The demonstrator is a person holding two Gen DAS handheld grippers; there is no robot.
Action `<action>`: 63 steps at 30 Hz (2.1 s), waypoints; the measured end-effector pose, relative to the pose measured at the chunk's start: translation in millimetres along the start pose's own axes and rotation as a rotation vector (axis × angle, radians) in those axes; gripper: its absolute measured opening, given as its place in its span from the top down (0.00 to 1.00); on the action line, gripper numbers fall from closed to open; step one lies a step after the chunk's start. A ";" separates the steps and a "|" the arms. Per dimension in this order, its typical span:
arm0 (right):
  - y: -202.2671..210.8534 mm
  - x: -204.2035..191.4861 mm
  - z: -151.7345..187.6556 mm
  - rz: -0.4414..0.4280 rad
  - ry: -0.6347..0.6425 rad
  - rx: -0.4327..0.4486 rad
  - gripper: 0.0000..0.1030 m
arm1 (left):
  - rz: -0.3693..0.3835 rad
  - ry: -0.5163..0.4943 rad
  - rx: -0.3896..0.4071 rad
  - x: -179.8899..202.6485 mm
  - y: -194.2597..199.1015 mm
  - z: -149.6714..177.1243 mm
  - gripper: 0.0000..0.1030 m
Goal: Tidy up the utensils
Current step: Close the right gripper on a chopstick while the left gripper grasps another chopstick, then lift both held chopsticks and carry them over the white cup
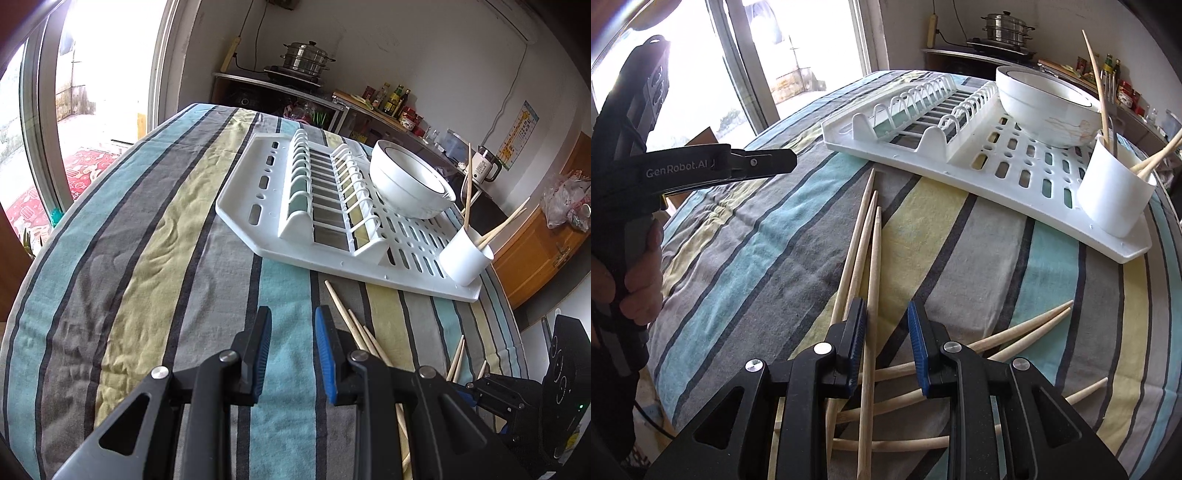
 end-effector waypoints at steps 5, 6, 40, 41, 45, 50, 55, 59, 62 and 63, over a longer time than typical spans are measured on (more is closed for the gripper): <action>-4.9 14.7 -9.4 0.050 -0.033 0.000 0.81 | 0.005 -0.014 -0.019 5.9 -5.1 1.7 0.75; -4.2 20.3 -10.8 0.057 -0.050 0.002 0.81 | 0.005 -0.018 -0.024 7.7 -6.5 1.8 0.75; -11.2 59.7 -32.2 0.067 -0.061 -0.026 0.94 | -0.118 -0.003 -0.197 35.1 -68.2 -8.8 0.75; -10.8 60.5 -32.0 0.065 -0.064 -0.025 0.94 | -0.149 -0.035 -0.193 37.7 -68.9 -8.6 0.75; -10.5 62.6 -31.6 0.060 -0.070 -0.017 0.94 | -0.236 -0.109 -0.170 43.9 -71.3 -7.4 0.75; -7.0 65.9 -29.0 0.054 -0.086 -0.005 0.94 | -0.241 -0.143 -0.161 49.8 -73.4 -8.3 0.95; 3.0 68.2 -29.0 0.040 -0.097 0.022 0.94 | -0.139 -0.123 -0.163 55.5 -66.4 -8.3 0.96; 16.7 69.3 -33.0 0.032 -0.107 0.057 0.94 | -0.082 -0.136 -0.119 65.4 -44.8 -15.4 0.96; 32.0 71.1 -37.3 0.028 -0.116 0.093 0.94 | -0.049 -0.168 -0.075 75.9 -23.6 -21.7 0.96; 38.2 71.7 -38.6 0.029 -0.118 0.107 0.94 | -0.035 -0.175 -0.061 79.2 -16.3 -23.5 0.96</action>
Point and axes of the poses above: each gripper's, at about its wrist camera, not at the fingertips, and y roughly against the way its jaws point, x to its right, z to its underside, the point moved 9 cm from there along -y, roughly the way its jaws point, and after that the axes turned 1 degree about -y, right-handed, at the moved point
